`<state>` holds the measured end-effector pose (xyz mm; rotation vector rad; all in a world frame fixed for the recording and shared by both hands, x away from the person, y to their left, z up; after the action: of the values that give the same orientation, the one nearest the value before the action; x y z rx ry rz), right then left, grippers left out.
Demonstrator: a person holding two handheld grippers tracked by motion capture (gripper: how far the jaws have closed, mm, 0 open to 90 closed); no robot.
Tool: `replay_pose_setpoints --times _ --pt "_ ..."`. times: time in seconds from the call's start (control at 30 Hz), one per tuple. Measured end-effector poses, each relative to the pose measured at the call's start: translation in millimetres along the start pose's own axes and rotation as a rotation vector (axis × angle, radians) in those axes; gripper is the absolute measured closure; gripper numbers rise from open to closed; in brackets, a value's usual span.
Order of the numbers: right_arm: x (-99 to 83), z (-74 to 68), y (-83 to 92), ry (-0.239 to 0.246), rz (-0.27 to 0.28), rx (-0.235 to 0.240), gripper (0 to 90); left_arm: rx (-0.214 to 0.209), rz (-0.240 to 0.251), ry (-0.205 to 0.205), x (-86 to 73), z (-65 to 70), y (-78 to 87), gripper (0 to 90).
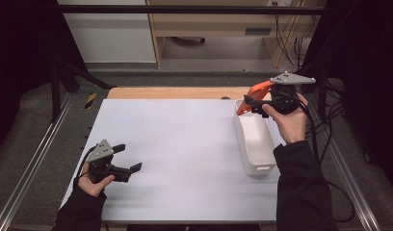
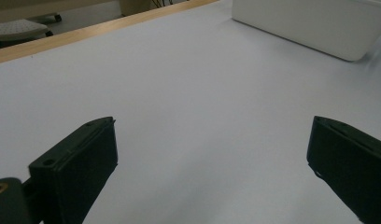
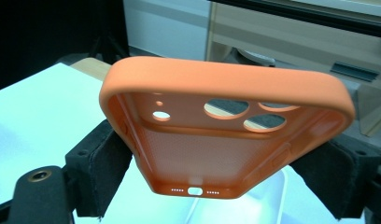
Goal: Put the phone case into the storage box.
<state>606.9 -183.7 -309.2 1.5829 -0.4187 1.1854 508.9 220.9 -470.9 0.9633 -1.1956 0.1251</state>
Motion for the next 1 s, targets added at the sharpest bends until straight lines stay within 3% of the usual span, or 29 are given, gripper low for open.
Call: replay_pose_setpoints --times 0.4,1.0 --pt "11.1 17.2 -15.9 -0.051 -0.027 -0.063 15.9 -0.006 -0.003 -0.003 -1.0 -1.1 -0.9 1.5" --pt "7.4 45.5 -42.4 -0.129 -0.100 -0.167 15.8 -0.011 -0.012 -0.009 -2.1 -0.9 -2.7 1.5"
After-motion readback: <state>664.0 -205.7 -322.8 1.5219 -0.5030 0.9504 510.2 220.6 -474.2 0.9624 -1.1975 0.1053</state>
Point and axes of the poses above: each handheld gripper's, and its own axes: y roughly backward along the jaws, x roughly out of its top, z roughly to its right, the point moved 9 cm from there along -y, roughly forward along the jaws, and after that the axes turned 8 degrees about -z, right-handed, at the moved point
